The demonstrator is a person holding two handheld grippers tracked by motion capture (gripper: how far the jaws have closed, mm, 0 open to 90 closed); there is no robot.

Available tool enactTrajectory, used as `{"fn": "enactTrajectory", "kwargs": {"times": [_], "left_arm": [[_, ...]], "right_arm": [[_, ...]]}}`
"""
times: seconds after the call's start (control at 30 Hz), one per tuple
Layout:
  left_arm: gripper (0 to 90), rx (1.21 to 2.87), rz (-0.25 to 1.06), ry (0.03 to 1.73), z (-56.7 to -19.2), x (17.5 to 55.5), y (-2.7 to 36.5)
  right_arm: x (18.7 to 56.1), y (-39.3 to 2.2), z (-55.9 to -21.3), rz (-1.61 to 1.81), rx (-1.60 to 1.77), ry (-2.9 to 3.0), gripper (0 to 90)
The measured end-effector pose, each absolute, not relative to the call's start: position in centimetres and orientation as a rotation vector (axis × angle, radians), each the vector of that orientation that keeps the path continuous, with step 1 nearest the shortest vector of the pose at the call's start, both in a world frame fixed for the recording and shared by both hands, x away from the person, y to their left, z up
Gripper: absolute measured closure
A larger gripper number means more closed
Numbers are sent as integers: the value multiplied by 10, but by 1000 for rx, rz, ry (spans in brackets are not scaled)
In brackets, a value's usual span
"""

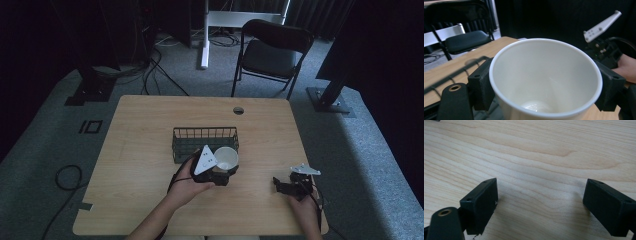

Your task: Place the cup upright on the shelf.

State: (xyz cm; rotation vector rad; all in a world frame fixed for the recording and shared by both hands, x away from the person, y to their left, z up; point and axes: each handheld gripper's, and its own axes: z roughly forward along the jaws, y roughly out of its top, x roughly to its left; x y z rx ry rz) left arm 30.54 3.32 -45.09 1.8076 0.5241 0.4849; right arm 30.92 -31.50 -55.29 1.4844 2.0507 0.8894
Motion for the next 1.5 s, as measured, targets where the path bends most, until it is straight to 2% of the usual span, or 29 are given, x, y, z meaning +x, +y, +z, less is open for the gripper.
{"fn": "enactTrajectory", "kwargs": {"times": [0.33, 0.77, 0.83, 1.13, 1.3, 1.5], "left_arm": [[206, 1699, 573, 639, -429, 321, 50], [207, 1548, 750, 836, -413, 346, 67], [207, 1513, 774, 908, -414, 354, 69], [207, 1474, 845, 1023, -431, 369, 64], [207, 1434, 829, 1083, -441, 375, 57], [207, 1478, 840, 1125, -457, 385, 49]], "right_arm": [[309, -315, -553, 889, 1484, 2050, 122], [309, -315, -553, 890, 1486, 2050, 122], [309, -315, -553, 889, 1485, 2051, 122], [309, -315, -553, 890, 1485, 2051, 122], [309, -315, -553, 890, 1486, 2050, 122], [309, -315, -553, 890, 1486, 2050, 122]]}}
